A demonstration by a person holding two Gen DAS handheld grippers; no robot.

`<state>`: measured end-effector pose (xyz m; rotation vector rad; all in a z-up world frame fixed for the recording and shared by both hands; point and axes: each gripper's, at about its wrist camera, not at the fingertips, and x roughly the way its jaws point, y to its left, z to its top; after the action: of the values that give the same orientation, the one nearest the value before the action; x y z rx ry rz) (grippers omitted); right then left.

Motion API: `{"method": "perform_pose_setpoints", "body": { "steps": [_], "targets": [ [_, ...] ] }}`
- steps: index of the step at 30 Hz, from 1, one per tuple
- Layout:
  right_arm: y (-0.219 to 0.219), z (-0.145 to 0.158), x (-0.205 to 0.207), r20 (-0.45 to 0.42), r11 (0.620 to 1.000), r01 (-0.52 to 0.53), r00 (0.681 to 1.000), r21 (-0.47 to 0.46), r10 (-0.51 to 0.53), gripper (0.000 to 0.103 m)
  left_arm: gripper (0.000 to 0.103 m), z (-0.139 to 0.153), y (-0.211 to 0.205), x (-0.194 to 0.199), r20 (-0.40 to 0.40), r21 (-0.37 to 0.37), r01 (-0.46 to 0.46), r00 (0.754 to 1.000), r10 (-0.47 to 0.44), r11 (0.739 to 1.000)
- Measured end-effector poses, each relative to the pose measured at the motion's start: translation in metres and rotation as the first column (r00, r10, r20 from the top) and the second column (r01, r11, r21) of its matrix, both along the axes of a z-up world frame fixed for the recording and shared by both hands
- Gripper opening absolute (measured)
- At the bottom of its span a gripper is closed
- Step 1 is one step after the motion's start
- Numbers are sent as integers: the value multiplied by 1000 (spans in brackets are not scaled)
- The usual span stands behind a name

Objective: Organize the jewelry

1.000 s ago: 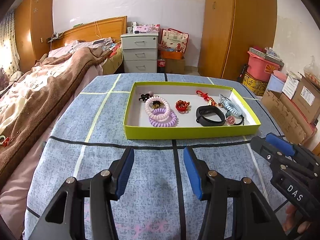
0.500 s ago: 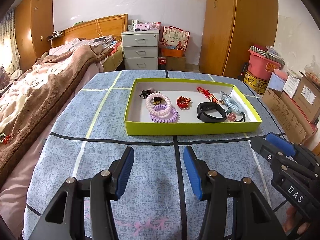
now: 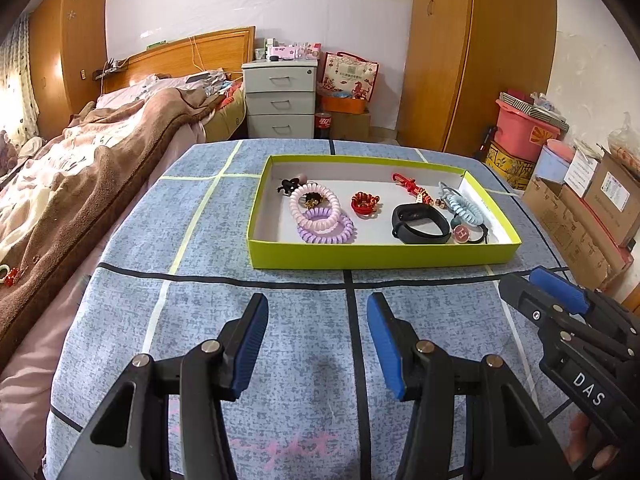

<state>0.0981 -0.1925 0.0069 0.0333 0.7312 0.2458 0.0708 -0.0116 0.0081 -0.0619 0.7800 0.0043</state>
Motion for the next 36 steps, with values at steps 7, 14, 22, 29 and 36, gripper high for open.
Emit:
{"method": "perform_pose_setpoints", "body": {
  "steps": [7, 14, 22, 29, 36],
  "targets": [
    [-1, 0, -1, -1, 1000, 0, 1000, 0, 0, 45, 53, 1, 1, -1, 2, 1, 2, 1000, -2, 1000],
    [0, 1, 0, -1, 1000, 0, 1000, 0, 0, 45, 53, 1, 0, -1, 6, -2, -2, 1000, 2, 1000],
    [-1, 1, -1, -1, 1000, 5, 1000, 3, -5, 45, 53, 2, 0, -3, 15, -5, -5, 1000, 5, 1000],
    [-1, 1, -2, -4, 1000, 5, 1000, 2, -5, 45, 53, 5, 1, -5, 21, -6, -10, 1000, 10, 1000],
    [0, 0, -4, -7, 1000, 6, 1000, 2, -6, 45, 53, 5, 1, -5, 35, 0, -25, 999, 25, 1000]
  ]
}}
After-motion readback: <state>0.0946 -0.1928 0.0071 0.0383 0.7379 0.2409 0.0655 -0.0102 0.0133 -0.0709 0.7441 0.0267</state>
